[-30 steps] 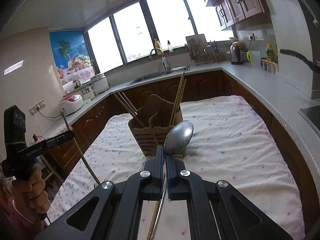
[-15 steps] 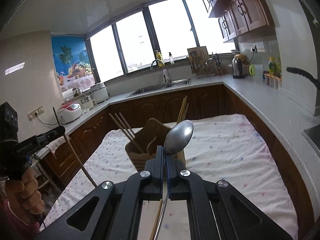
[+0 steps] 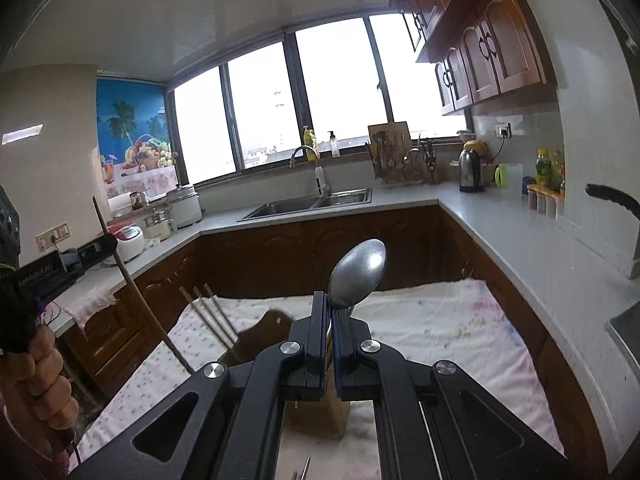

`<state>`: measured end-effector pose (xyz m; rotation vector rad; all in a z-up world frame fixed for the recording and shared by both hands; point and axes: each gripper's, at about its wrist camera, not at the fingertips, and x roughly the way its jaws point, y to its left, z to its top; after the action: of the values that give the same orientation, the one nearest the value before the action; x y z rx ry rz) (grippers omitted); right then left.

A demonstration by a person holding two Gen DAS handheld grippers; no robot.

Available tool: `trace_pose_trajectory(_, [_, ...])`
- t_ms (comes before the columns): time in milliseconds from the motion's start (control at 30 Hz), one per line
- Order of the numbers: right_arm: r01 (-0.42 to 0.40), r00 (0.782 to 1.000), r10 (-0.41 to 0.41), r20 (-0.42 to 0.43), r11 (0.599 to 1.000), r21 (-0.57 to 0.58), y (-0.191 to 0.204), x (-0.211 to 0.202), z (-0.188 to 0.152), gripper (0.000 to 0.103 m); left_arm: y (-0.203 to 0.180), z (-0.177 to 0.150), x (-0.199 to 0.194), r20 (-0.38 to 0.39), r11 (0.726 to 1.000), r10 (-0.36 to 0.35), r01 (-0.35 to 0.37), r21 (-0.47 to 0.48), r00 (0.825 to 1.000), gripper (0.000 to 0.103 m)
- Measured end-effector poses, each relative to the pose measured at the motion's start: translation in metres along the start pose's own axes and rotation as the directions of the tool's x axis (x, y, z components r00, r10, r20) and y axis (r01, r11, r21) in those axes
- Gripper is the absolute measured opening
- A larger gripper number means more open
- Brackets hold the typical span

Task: Organize utensils
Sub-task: 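Lift the chopstick and spoon upright and lower them into the wooden holder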

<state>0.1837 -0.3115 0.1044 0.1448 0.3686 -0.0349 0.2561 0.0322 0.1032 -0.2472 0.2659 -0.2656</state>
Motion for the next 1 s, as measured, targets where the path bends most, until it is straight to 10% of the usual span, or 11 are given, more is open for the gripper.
trace_pose_trajectory(600, [0.020,0.996,-0.026,-0.081,0.996,-0.082,0.014,0.072,-0.030,0.002,0.017,-0.077,0.103,-0.015,0.997,0.052,-0.052,-0.061,0.999,0.004])
trace_pose_trajectory(1000, [-0.001,0.986,-0.012,-0.164,0.997,-0.076,0.017,0.094,-0.053,0.002,0.027,-0.096,0.097,-0.076,0.995,0.088,-0.090,-0.029,0.993,0.004])
